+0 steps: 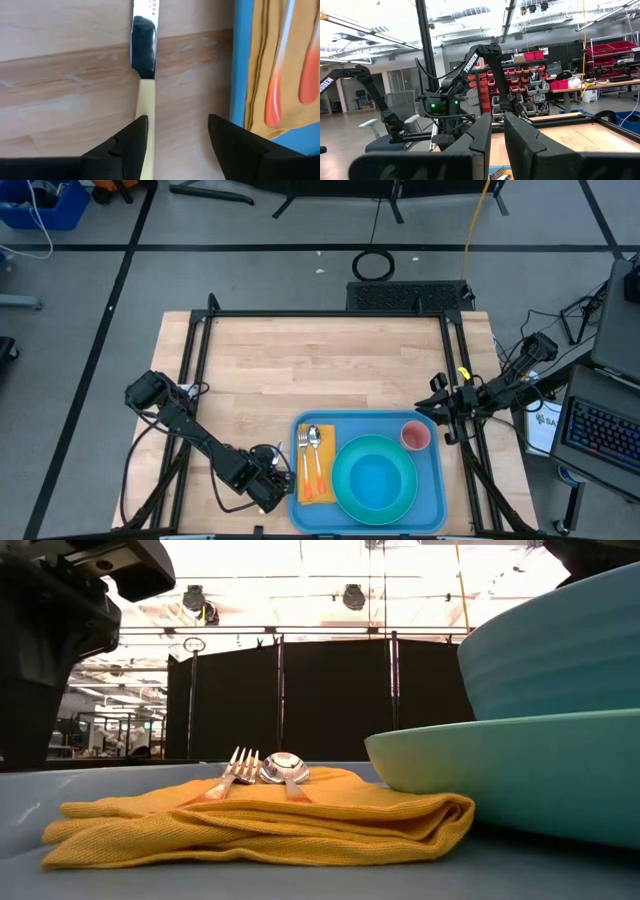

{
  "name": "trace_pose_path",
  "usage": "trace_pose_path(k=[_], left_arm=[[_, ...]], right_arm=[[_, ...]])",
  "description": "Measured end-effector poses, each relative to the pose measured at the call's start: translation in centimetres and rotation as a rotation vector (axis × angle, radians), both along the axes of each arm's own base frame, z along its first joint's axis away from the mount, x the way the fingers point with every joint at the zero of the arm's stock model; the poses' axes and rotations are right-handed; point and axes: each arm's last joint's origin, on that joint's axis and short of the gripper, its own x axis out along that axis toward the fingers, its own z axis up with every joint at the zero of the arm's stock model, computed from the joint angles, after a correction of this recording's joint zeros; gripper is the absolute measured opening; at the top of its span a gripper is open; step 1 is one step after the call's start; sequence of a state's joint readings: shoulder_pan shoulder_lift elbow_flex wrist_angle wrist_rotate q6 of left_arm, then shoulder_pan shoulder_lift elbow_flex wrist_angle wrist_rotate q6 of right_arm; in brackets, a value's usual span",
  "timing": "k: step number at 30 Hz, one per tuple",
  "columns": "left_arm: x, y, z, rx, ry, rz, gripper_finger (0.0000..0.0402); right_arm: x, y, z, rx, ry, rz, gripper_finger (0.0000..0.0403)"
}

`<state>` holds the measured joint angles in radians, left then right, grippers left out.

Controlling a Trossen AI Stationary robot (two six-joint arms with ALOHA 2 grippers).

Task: Set up tray
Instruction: Put the yellow table knife on top of the yellow table napkin to the right of the orange spoon

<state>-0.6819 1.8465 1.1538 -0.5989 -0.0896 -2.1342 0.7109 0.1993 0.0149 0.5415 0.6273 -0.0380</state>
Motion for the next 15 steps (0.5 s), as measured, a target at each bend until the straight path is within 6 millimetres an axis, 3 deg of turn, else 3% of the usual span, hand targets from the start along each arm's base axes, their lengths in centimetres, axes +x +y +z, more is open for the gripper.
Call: trace_pose_path(k=[15], left_arm=[[-0.16,-0.36,0.03,-0.008,-0.005,-0.040,0.0214]], right_arm=[[0.00,0.00,-0.01,-0.001,0.000,0.000,0.0043]])
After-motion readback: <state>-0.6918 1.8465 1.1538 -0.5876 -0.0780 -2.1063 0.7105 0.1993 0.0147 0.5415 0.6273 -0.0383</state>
